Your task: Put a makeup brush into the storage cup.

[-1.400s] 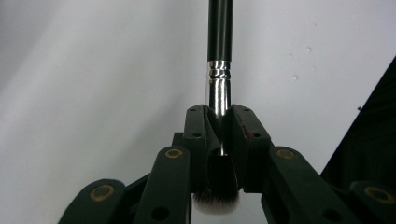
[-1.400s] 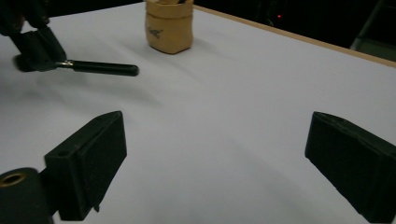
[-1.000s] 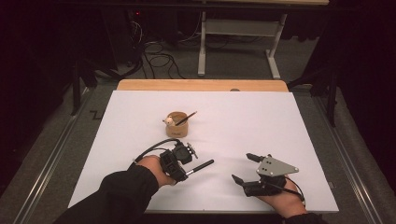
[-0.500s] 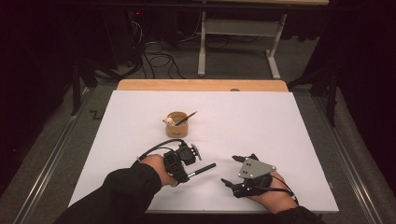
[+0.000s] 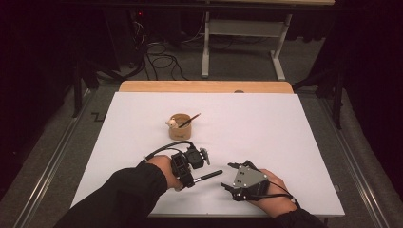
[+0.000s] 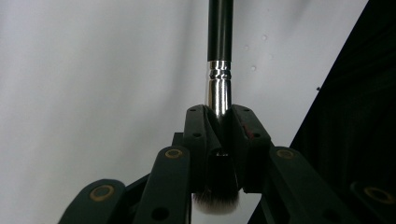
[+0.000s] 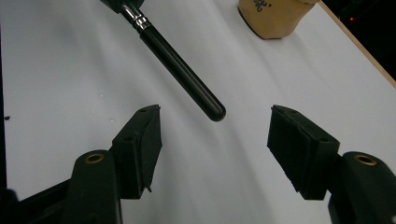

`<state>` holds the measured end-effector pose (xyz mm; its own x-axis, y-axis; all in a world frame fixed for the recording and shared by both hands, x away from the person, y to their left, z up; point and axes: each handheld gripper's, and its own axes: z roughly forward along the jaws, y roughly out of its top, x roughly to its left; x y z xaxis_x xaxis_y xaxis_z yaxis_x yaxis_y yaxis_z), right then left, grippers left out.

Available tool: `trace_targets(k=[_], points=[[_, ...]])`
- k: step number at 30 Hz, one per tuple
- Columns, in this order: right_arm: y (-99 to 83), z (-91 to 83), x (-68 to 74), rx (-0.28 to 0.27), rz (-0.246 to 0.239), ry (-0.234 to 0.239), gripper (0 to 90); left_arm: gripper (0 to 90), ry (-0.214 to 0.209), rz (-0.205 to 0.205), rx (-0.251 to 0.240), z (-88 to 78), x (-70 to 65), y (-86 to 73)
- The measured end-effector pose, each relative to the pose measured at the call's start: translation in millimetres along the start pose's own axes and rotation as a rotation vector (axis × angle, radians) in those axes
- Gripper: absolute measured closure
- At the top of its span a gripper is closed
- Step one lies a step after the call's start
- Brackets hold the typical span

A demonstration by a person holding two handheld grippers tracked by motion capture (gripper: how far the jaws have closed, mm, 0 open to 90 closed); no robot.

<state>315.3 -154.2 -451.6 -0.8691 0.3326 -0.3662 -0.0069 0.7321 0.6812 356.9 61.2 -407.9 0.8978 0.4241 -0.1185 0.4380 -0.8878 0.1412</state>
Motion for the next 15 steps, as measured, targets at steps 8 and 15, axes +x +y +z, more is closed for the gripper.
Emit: trace_targets(k=[8, 15], points=[[3.5, 5.0, 3.8, 0.018, -0.074, -0.006, 42.3, 77.3, -0.003, 0.004, 0.004, -0.7, -1.8, 1.8], [7.6, 9.9, 4.9, 0.03, -0.107, -0.005, 48.0, 77.2, -0.011, 0.008, 0.005, -2.4, -2.8, 2.1]])
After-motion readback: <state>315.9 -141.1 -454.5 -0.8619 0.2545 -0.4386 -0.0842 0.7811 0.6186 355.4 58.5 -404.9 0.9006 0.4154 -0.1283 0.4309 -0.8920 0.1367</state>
